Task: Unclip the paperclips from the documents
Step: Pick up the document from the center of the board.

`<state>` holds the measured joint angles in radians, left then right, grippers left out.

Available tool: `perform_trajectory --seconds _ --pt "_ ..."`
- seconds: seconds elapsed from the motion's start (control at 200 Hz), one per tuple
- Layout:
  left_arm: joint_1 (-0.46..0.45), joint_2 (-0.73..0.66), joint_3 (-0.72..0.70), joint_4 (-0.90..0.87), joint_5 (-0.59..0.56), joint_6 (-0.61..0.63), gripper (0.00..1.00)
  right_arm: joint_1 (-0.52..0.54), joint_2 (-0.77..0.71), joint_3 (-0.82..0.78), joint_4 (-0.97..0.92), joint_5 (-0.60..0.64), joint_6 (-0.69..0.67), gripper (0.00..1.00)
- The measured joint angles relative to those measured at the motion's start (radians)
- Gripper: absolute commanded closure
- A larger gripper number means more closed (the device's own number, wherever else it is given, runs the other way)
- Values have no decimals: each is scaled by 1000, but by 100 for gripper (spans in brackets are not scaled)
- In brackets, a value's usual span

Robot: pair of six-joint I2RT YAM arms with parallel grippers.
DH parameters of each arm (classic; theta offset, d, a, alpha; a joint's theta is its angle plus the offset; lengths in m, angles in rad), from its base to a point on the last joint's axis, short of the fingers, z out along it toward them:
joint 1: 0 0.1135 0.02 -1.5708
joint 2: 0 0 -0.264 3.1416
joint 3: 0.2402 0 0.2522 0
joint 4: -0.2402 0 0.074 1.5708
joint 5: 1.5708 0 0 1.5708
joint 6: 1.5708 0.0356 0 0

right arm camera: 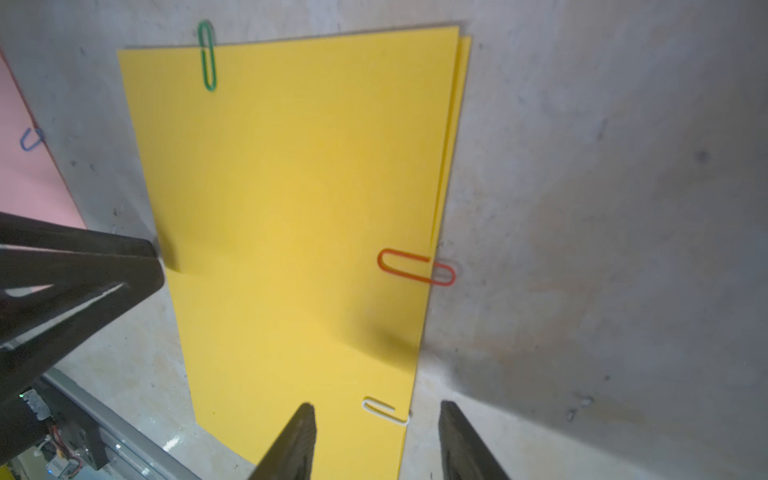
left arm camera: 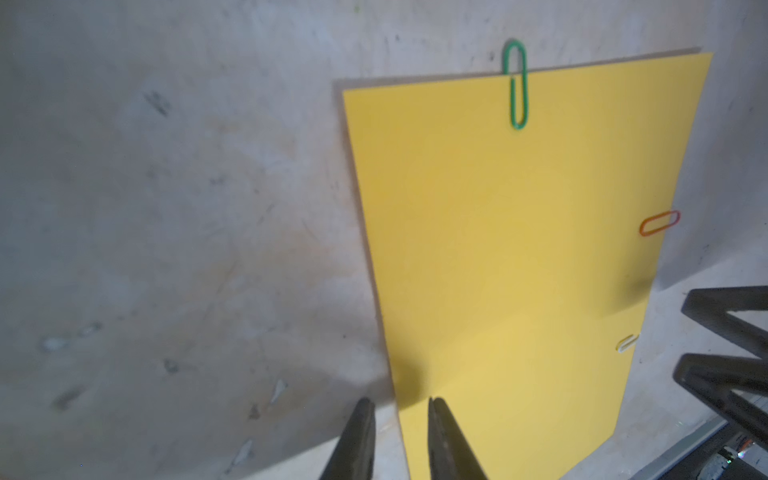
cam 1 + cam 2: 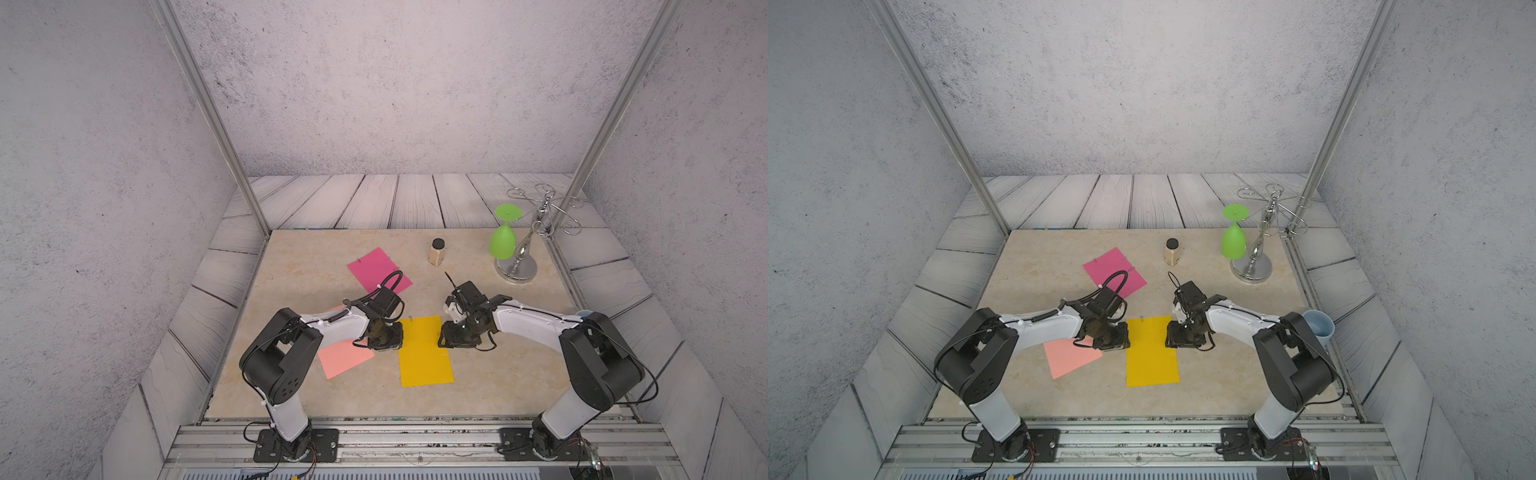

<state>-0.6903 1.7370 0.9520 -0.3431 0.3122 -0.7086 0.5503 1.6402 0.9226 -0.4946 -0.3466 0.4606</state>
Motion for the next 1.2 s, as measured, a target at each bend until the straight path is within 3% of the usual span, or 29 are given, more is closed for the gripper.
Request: perform_trajectory --seconds 0.35,1.201 --pt "0 19 10 21 16 -11 82 0 25 -21 34 -11 15 60" --pt "0 28 23 3 13 -10 85 -5 33 -32 94 0 51 66"
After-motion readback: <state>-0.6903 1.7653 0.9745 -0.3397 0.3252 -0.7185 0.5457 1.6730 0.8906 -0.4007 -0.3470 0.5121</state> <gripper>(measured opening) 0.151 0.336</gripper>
